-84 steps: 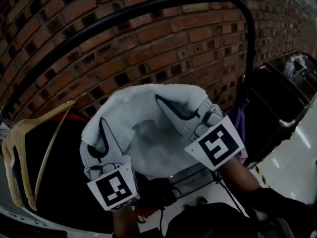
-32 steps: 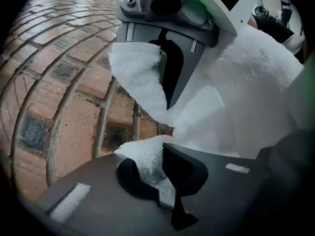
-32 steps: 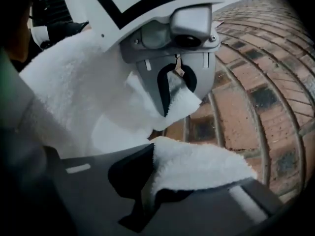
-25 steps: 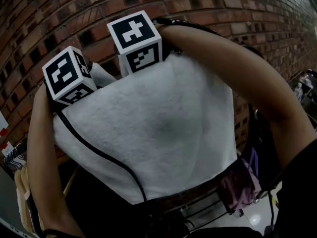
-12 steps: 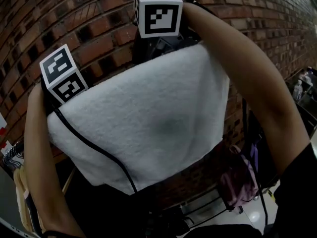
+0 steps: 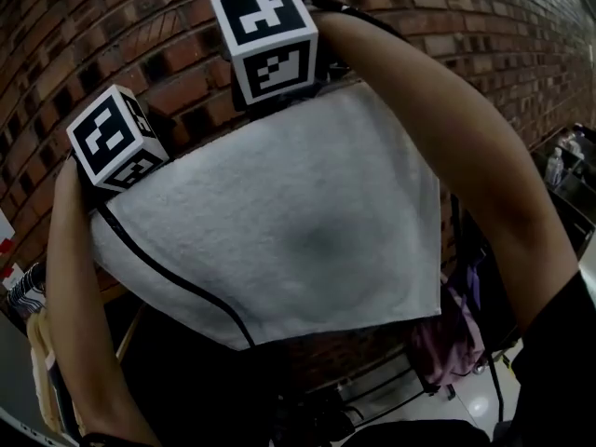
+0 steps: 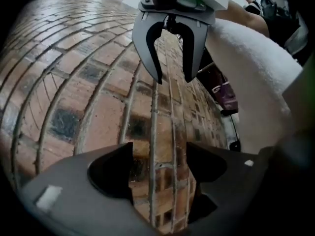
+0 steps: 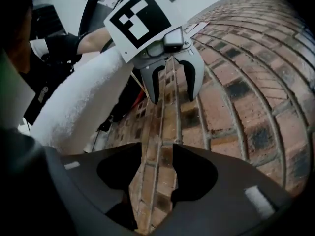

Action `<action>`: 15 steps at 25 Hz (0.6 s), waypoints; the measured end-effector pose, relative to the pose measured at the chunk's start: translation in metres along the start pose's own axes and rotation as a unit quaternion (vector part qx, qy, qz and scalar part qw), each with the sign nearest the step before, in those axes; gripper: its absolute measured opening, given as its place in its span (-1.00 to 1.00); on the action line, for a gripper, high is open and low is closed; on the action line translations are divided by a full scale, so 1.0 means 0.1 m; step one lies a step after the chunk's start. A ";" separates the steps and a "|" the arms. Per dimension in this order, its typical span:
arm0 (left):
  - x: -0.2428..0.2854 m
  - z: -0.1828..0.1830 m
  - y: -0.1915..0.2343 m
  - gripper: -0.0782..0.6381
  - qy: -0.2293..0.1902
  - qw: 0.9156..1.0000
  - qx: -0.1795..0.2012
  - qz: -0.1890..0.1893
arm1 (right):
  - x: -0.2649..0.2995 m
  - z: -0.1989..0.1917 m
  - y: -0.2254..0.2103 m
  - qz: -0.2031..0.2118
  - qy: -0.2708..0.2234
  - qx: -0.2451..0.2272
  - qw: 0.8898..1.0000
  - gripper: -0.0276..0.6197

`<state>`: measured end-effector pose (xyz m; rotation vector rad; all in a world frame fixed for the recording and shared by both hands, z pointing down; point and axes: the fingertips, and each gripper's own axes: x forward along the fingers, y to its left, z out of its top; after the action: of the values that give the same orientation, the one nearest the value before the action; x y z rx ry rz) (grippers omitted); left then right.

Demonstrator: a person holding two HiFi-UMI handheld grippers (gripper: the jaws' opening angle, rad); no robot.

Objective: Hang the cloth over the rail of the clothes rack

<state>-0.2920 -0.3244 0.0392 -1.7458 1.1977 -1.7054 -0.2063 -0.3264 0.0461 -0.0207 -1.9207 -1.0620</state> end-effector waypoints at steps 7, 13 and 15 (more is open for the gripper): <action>-0.50 0.27 0.53 -0.20 -0.019 0.963 0.092 0.252 | -0.30 0.17 -0.46 -0.208 0.049 -0.084 0.973 -0.73; -1.42 0.53 0.88 -0.73 -0.066 0.857 0.104 0.500 | -0.89 0.57 -0.71 -0.383 0.007 -0.124 0.915 -0.90; -1.69 0.60 0.90 -0.73 -0.102 0.838 0.072 0.531 | -1.09 0.72 -0.70 -0.417 -0.029 -0.120 0.901 -0.90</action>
<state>-0.2399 -0.2537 -0.1412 -0.8021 1.4645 -0.8593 -0.2213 -0.2802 -0.0937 0.6942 -1.8555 -1.8692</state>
